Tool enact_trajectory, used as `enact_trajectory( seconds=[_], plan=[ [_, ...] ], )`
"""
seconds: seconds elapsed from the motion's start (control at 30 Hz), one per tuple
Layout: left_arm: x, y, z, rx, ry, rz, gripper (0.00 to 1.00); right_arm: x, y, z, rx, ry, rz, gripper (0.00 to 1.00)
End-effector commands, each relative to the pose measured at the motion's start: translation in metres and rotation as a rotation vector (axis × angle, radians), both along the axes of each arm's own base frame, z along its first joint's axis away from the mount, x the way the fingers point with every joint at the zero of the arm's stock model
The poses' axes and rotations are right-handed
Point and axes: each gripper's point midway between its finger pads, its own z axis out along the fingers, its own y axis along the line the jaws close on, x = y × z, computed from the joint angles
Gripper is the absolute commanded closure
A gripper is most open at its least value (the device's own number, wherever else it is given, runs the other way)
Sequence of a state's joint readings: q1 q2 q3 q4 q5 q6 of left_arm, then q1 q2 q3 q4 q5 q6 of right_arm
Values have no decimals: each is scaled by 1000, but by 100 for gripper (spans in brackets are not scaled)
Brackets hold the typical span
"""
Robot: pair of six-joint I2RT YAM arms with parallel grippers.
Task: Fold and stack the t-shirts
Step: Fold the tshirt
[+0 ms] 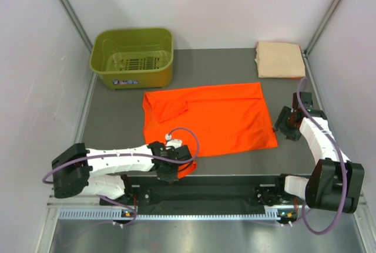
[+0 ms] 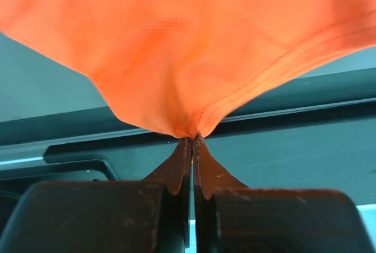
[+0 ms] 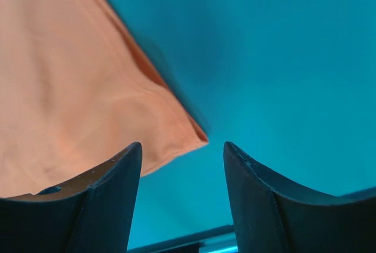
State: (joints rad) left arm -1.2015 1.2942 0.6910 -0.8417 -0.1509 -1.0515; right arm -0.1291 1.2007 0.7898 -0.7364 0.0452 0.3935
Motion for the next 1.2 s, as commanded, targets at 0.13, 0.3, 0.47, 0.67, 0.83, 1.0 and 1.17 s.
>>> enact_trajectory(
  seconds=[0.13,0.3,0.47,0.67,0.83,1.0,1.17],
  plan=[
    [38,-7,49,-48,-129,3,100,-33,-5,-24,69,108,-135,48],
    [50,-8,55,-67,-139,-3,100,-29,-7,-40,92,138,-159,53],
    [51,-8,53,-75,-121,-3,100,-21,-1,-46,132,118,-142,55],
    [57,-6,54,-101,-131,23,100,-20,1,-58,150,139,-154,58],
    [56,0,55,-98,-136,29,100,-16,3,-66,172,182,-155,78],
    [52,5,61,-116,-142,54,100,-41,5,-68,158,231,-177,100],
    [53,8,68,-133,-161,63,100,-38,1,-61,136,210,-176,100]
  ],
)
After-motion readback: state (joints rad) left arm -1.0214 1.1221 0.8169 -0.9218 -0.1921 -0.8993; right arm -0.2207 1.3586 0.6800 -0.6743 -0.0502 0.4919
